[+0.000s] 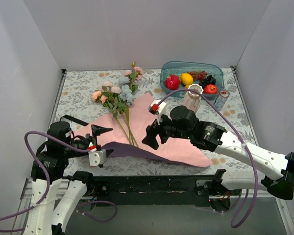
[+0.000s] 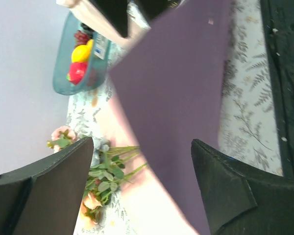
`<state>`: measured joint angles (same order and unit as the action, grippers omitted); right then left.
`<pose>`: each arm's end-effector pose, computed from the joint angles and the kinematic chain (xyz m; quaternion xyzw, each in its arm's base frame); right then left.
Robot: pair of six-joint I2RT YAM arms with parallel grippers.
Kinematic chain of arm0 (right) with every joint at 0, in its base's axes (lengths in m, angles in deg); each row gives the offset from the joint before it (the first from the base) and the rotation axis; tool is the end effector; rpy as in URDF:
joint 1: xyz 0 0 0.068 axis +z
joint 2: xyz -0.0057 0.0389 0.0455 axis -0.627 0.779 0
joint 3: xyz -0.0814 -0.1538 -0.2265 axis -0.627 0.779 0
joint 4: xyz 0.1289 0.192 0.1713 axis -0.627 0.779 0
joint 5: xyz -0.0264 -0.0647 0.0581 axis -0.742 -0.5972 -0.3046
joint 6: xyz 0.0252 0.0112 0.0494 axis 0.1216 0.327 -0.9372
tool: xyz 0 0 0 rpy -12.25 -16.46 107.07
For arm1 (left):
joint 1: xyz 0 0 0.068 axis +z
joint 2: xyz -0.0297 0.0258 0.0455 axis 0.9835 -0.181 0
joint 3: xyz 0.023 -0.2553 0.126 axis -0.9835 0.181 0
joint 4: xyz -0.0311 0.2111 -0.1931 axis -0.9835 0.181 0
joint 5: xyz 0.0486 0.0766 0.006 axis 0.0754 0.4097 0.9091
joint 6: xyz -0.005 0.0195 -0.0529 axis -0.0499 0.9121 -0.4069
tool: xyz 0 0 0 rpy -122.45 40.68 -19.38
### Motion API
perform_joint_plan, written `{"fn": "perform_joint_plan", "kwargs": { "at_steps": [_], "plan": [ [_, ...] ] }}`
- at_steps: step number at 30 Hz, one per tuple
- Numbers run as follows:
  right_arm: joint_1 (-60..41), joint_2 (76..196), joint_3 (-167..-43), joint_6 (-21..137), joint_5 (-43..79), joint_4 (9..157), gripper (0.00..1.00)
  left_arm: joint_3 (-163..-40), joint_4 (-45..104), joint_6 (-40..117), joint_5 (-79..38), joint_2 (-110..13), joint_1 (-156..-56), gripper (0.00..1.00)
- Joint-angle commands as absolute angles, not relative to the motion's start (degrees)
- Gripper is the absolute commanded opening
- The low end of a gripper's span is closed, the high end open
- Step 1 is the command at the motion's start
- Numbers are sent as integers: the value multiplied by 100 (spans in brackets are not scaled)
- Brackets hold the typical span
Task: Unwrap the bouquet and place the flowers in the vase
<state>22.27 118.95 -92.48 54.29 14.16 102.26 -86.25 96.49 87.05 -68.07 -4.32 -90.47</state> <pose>0.1325 0.2456 0.3774 -0.3689 0.7366 0.3540 0.4427 0.0698 -0.0468 0.3698 0.5072 0.6486 -0.3255 0.4648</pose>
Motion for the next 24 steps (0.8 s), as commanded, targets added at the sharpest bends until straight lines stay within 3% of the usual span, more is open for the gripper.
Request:
{"fn": "perform_joint_plan", "kwargs": {
  "at_steps": [1,4,7,10,13,20,24],
  "plan": [
    [2515,12079,-9100,5255,1679,10150,84,-9013,8527,7829,-6774,-416,-9056,85],
    [2761,12114,-8881,5132,1670,10115,83,-9462,8308,7295,-6660,-469,-9056,98],
    [2963,12044,-8626,4983,1731,10071,82,-9875,7607,5961,-6449,-609,-9056,98],
    [3201,11904,-8511,4869,1653,10193,79,-10043,6341,4014,-5616,-908,-9056,98],
    [3368,11755,-8546,4833,1530,10438,79,-10069,5742,3095,-4535,-1364,-9056,98],
    [3614,11561,-8800,4868,1012,10914,82,-10157,6373,2599,-3434,-2577,-9056,98],
    [3440,11700,-9450,4991,-787,10950,94,-9807,6523,2818,-3565,-2781,-9056,98]
  ]
}}
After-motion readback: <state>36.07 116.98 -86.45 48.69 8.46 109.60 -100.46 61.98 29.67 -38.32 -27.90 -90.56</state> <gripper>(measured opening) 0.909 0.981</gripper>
